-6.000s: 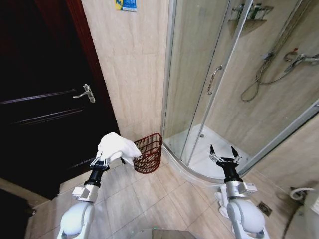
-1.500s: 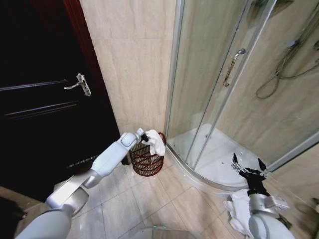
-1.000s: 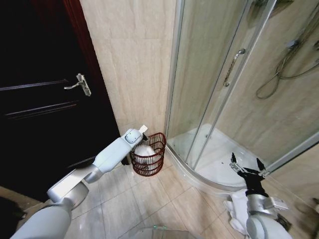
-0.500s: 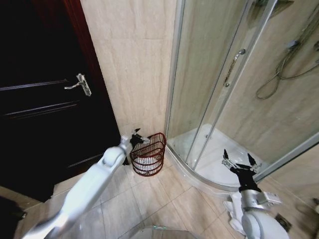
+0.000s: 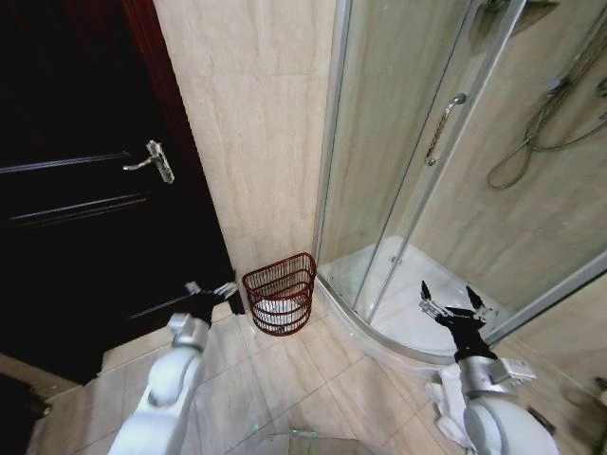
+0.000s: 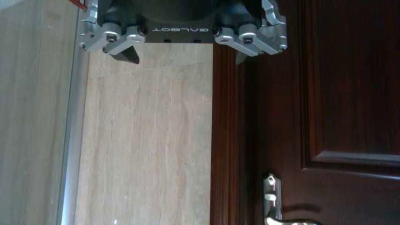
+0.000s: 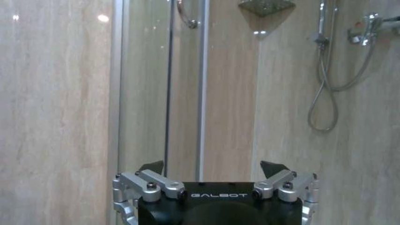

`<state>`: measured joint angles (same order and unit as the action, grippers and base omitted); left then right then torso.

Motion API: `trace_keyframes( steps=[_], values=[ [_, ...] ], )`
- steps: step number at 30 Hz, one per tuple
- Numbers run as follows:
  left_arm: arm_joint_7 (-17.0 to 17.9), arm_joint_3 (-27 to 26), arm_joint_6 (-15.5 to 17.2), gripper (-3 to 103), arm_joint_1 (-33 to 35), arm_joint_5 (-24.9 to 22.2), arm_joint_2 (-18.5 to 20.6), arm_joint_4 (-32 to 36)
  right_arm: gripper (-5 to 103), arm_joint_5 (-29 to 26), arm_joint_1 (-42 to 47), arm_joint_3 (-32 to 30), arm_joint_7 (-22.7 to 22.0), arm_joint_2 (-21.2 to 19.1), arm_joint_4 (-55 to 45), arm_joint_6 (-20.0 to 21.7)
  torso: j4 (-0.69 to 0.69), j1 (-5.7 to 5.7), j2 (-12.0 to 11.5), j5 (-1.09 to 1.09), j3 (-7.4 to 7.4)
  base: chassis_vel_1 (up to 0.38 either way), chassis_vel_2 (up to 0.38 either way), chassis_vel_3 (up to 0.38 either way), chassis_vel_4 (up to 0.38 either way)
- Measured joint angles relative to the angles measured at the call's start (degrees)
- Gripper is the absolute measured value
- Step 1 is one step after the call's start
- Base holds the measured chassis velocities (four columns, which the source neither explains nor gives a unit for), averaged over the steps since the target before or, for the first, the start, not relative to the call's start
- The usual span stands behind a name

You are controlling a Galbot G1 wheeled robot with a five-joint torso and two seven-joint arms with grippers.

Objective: Discard the used towel into the hamper.

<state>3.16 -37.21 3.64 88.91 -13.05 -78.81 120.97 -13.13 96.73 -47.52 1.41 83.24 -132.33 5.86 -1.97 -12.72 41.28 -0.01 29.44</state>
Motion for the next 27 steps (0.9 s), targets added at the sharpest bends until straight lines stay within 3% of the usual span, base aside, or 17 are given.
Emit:
trace_keyframes(
  steps=[3, 14, 27],
  values=[
    [-0.22, 0.71, -0.16, 100, -0.52, 1.99, 0.31, 0.46, 100, 0.47, -0.10, 0.33, 0.40, 0.26, -0.91, 1.03, 0.02, -0.01, 0.00, 0.01, 0.00, 0.000, 0.000, 0.000, 0.000],
    [-0.23, 1.25, 0.90, 100, -0.77, 2.12, 2.24, 2.15, 100, -1.01, 0.43, -1.18, 0.37, 0.03, -1.93, 1.44, 0.01, -0.03, -0.01, 0.01, 0.01, 0.024, -0.036, -0.019, 0.036],
    [-0.25, 1.85, 0.90, 100, -0.87, 2.19, 2.75, 2.84, 100, -1.92, -0.80, -1.47, 0.05, -0.98, -0.13, 1.37, 0.01, 0.00, -0.01, 0.01, 0.01, 0.007, -0.190, -0.016, 0.181]
  ],
)
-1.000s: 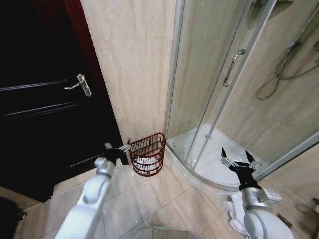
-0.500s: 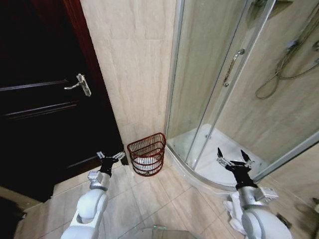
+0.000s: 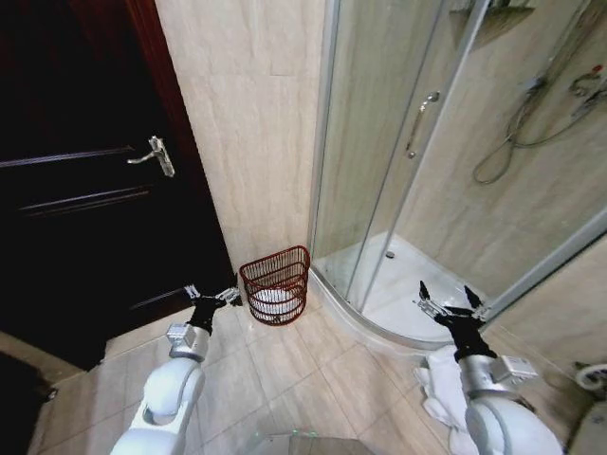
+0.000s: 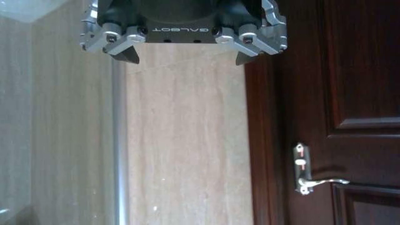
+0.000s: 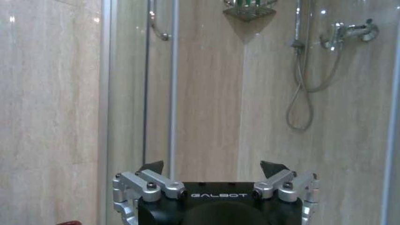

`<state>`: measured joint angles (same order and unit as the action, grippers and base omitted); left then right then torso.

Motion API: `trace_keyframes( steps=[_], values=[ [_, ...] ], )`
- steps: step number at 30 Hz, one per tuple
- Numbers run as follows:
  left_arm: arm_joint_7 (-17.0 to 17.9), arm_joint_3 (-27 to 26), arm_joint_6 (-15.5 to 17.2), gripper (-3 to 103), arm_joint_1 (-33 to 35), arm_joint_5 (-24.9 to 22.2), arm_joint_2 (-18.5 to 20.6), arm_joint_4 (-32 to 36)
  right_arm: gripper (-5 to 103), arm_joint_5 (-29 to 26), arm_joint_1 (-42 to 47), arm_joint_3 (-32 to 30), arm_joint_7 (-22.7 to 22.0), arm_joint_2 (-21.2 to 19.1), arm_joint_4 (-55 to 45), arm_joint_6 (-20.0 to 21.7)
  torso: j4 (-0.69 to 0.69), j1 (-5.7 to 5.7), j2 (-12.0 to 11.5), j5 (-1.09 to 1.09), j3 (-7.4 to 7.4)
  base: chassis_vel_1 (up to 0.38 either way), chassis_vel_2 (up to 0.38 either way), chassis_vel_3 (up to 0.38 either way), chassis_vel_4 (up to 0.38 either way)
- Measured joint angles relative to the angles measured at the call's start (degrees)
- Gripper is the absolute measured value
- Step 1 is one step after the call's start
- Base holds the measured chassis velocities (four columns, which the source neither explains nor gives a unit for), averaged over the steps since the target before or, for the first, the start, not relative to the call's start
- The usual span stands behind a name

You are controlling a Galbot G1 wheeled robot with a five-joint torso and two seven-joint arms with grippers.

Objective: Discard the used towel into the hamper.

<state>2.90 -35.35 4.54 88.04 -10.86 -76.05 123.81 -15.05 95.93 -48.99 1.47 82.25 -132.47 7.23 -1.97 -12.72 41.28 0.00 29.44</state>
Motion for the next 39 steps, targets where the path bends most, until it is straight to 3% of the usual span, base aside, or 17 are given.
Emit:
trace_keyframes(
  steps=[18, 39],
  values=[
    [0.36, 2.08, 0.00, 100, -0.56, 0.36, 0.09, -0.22, 100, -0.88, -0.37, -0.25, -0.61, -0.42, 0.52, -0.19, 0.00, -0.01, 0.00, 0.01, 0.00, -0.133, -0.251, 0.130, 0.246],
    [0.50, 1.49, -1.42, 100, 0.59, 0.23, -0.31, 0.06, 100, -0.77, 1.16, -0.71, -0.60, 0.43, 0.12, -1.15, 0.00, -0.01, 0.00, 0.00, 0.00, -0.017, -0.162, 0.008, 0.169]
  ],
)
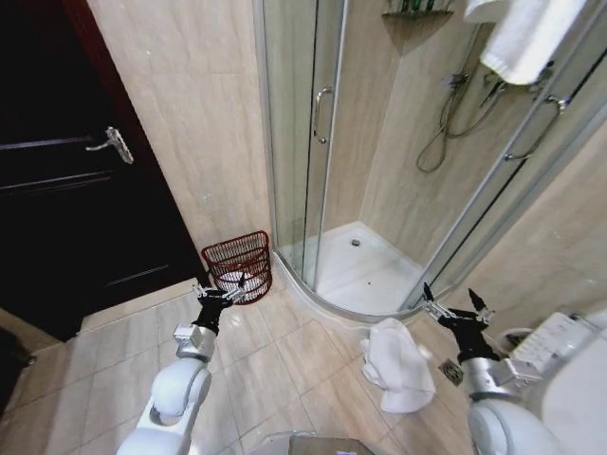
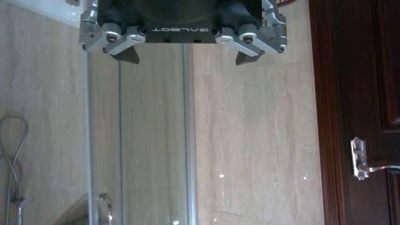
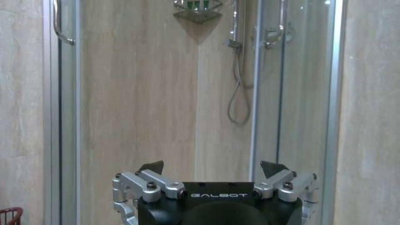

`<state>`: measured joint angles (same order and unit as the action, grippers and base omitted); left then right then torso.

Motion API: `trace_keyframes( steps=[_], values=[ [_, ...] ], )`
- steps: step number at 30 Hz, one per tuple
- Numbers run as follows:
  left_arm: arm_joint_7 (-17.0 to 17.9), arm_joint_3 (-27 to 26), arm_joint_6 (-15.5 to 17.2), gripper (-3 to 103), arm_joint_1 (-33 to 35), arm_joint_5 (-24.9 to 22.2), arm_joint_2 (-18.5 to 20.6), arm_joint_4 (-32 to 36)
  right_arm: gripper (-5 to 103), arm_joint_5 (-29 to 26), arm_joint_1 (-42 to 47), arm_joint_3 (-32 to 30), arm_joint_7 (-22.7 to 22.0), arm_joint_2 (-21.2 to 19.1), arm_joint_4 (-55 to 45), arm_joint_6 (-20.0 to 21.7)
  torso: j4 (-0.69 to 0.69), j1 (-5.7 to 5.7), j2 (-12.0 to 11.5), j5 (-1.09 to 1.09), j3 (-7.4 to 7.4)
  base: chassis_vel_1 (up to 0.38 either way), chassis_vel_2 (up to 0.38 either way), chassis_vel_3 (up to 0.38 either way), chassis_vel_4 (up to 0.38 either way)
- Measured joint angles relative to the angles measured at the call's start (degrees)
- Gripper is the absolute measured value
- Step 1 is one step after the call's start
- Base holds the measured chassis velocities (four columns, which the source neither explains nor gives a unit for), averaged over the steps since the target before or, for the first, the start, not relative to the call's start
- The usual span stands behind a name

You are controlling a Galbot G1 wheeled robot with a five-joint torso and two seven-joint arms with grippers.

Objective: Discard the used towel into the hamper.

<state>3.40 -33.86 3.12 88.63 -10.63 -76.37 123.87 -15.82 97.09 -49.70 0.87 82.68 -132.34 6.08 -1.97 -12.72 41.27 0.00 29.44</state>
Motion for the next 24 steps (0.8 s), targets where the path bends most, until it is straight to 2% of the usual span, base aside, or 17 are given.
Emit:
trace_keyframes(
  steps=[7, 12, 15, 24],
  values=[
    [-0.16, 0.40, -0.47, 100, -0.54, -0.35, -0.09, -0.29, 100, 0.58, -0.52, 0.09, -0.63, 0.16, 0.89, -1.46, 0.01, 0.00, 0.00, -0.01, 0.00, -0.015, -0.148, 0.020, 0.122],
    [-0.88, 0.98, -0.58, 100, -1.37, -1.20, -0.10, -0.26, 100, 0.85, -0.97, 0.21, -0.72, 0.27, 1.19, -1.81, -0.01, -0.03, 0.09, -0.01, 0.05, 0.005, -0.009, 0.021, 0.005],
    [-1.07, 1.59, -1.65, 100, -1.99, -1.63, 0.16, -0.49, 100, 0.93, -1.12, 0.16, -0.74, 0.35, 1.57, -2.23, 0.01, -0.26, 0.61, 0.00, 0.35, 0.000, 0.000, 0.000, 0.000],
    [-0.99, 3.04, -1.90, 100, -2.87, -2.70, 0.60, -0.47, 100, 0.74, -1.36, -0.38, -0.92, 0.13, 1.97, -2.58, 0.01, -1.14, 2.65, 0.00, 1.50, 0.000, 0.000, 0.000, 0.000]
  ],
)
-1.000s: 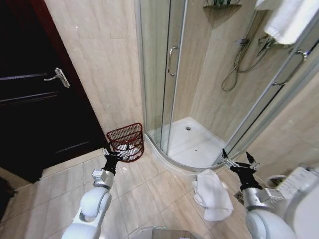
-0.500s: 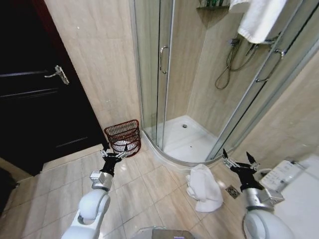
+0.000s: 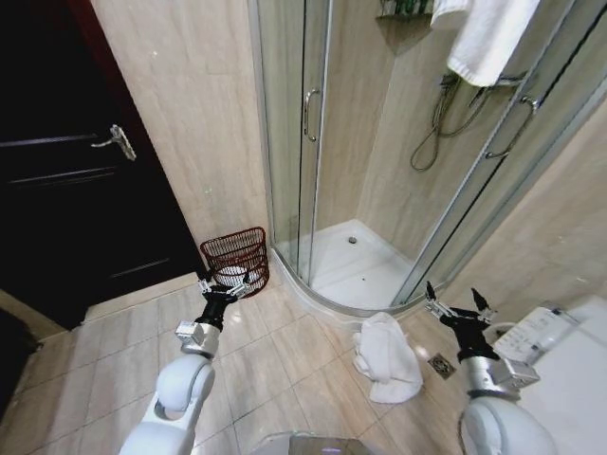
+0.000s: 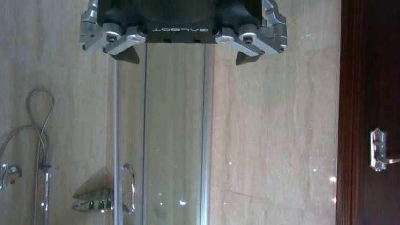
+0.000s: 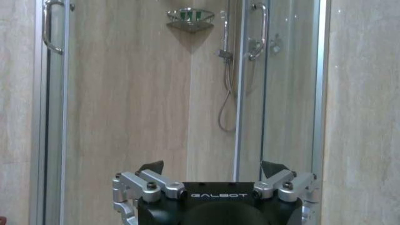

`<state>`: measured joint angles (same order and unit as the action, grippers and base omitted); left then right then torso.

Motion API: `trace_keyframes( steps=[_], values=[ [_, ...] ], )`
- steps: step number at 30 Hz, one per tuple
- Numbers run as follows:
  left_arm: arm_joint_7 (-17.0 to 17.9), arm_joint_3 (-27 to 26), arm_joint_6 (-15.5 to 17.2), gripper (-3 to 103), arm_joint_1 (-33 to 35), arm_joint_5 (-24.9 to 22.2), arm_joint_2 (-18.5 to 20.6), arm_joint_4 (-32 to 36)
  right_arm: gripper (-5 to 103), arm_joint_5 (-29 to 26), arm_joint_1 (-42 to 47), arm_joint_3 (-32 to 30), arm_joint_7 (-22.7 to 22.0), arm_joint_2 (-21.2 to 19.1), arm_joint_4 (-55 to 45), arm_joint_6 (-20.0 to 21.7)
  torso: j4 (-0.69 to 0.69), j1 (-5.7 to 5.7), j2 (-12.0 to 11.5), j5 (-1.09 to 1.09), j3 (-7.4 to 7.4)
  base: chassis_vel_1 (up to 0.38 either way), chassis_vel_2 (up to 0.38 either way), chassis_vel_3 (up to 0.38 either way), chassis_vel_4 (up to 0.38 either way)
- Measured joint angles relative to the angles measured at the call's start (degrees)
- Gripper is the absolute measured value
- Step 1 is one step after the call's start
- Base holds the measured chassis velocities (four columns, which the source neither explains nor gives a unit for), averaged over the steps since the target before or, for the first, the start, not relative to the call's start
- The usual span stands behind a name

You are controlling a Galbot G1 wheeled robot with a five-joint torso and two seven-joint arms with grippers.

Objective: Discard the used towel into the hamper.

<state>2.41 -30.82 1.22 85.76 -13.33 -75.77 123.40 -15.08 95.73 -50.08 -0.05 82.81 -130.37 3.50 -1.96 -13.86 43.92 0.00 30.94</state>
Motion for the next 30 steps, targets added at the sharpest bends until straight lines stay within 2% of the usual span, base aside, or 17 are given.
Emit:
trace_keyframes(
  steps=[15, 30],
  values=[
    [0.29, -0.47, 0.54, 100, 1.06, 0.49, 0.31, 1.43, 100, -0.37, -0.77, 0.11, -0.21, -0.23, -0.05, 0.09, 0.00, -1.72, 4.00, 0.00, 2.28, 0.000, 0.000, 0.000, 0.000],
    [0.32, -2.93, 1.62, 100, 5.35, 1.13, -1.11, 9.02, 100, 1.10, -0.63, 0.55, 0.52, 1.22, -1.23, -0.73, 0.00, -3.57, 8.23, 0.00, 4.64, 0.000, 0.000, 0.000, 0.000]
  ],
)
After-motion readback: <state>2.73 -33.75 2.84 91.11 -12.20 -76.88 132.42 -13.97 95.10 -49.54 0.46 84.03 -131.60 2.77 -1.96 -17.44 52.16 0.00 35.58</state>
